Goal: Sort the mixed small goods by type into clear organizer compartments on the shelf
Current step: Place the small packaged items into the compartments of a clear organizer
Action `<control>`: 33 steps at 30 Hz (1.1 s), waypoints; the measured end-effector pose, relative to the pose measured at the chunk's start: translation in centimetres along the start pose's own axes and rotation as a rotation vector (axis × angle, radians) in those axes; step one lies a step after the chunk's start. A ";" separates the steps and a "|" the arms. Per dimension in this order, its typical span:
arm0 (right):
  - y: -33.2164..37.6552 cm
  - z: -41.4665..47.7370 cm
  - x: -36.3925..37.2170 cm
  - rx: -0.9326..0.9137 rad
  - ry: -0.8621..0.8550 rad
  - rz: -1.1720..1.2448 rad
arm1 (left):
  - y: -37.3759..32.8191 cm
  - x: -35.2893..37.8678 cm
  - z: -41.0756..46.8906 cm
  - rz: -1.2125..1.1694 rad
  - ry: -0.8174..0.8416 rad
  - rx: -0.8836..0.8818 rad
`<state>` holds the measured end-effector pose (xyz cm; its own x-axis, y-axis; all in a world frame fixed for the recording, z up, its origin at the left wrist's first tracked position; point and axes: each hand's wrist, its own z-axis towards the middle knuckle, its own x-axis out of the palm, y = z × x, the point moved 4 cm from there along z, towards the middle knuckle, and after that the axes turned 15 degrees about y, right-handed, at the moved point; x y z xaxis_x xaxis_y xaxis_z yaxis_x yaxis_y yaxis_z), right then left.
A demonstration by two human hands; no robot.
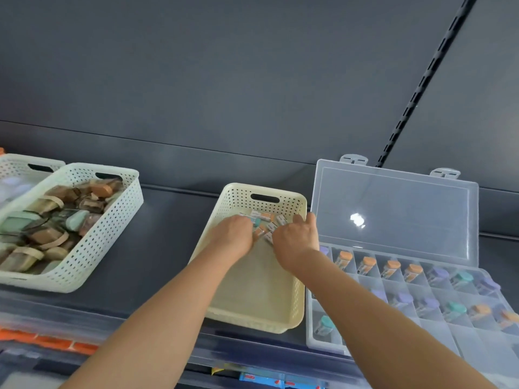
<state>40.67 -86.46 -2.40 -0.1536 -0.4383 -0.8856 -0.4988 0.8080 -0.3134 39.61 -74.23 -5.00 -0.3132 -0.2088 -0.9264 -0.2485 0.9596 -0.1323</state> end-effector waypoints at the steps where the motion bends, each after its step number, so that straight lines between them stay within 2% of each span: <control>1: 0.0 0.2 0.1 0.011 0.000 -0.003 | 0.0 0.0 0.3 -0.030 0.001 0.004; 7: 0.1 0.5 0.3 0.027 -0.020 -0.010 | 0.0 0.3 1.0 -0.275 0.061 0.077; 11: -0.2 0.0 -0.2 -0.007 -0.140 0.067 | 0.2 0.3 0.6 -0.340 0.114 0.117; 15: -1.4 -1.7 -0.9 -0.111 -0.313 0.321 | 0.8 -1.1 -0.9 -0.437 -0.032 0.126; 18: -3.3 -4.2 -1.3 -0.185 -0.413 0.699 | 0.2 -2.4 -2.9 -0.556 -0.134 0.239; 20: -4.4 -6.1 -1.2 -0.183 -0.483 0.821 | -1.1 -3.1 -4.6 -0.569 -0.203 0.324; 25: -7.9 -10.9 1.5 -0.136 -0.611 0.951 | -5.3 -2.9 -9.0 -0.567 -0.299 0.444; 33: -14.2 -17.0 7.0 -0.191 -0.673 1.015 | -13.7 0.4 -14.3 -0.533 -0.344 0.548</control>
<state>32.17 -107.75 1.66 -0.1026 0.6901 -0.7164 -0.5351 0.5689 0.6246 29.77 -90.19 1.54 0.0389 -0.6766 -0.7353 0.2244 0.7230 -0.6534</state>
